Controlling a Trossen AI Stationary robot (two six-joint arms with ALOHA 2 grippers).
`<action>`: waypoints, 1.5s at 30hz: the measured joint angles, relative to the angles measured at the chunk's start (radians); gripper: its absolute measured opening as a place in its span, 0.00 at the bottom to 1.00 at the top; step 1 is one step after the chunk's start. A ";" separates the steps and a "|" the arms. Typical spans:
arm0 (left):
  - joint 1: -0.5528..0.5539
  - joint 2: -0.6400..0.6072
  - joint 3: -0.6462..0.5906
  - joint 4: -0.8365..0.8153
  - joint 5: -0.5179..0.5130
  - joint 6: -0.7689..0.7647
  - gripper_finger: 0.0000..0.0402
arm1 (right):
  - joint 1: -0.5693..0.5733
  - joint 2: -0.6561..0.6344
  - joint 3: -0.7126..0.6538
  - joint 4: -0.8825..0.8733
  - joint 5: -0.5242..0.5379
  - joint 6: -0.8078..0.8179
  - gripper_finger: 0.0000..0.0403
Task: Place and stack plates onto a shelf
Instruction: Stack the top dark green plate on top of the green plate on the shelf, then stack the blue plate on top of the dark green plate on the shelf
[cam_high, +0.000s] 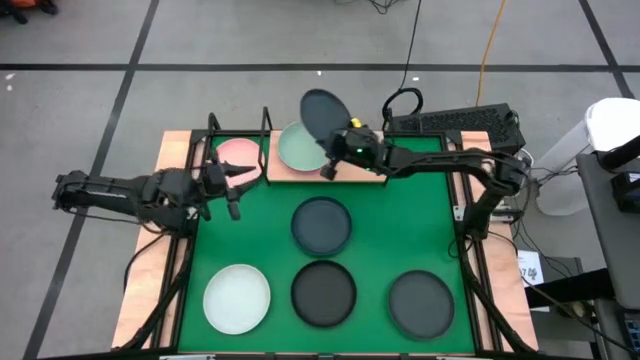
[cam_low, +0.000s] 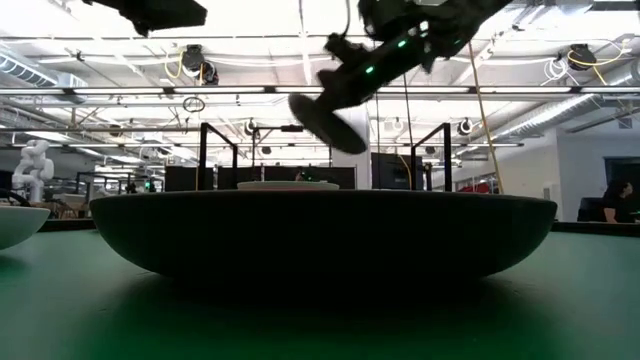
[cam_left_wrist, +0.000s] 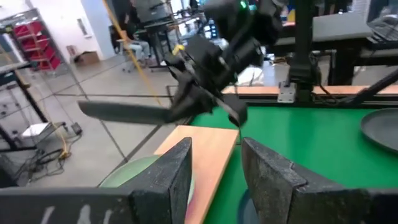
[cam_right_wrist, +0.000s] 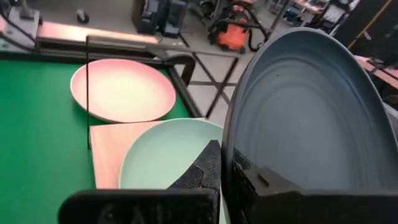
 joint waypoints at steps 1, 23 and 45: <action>0.004 -0.021 0.000 -0.012 -0.001 -0.009 0.36 | 0.000 0.027 0.017 0.001 -0.001 -0.003 0.00; 0.004 -0.083 -0.217 0.161 -0.031 -0.078 0.36 | 0.027 0.245 0.111 0.030 -0.158 -0.010 0.02; -0.001 -0.009 -0.133 0.085 -0.067 -0.148 0.36 | 0.099 0.149 0.109 -0.124 -0.005 -0.104 0.38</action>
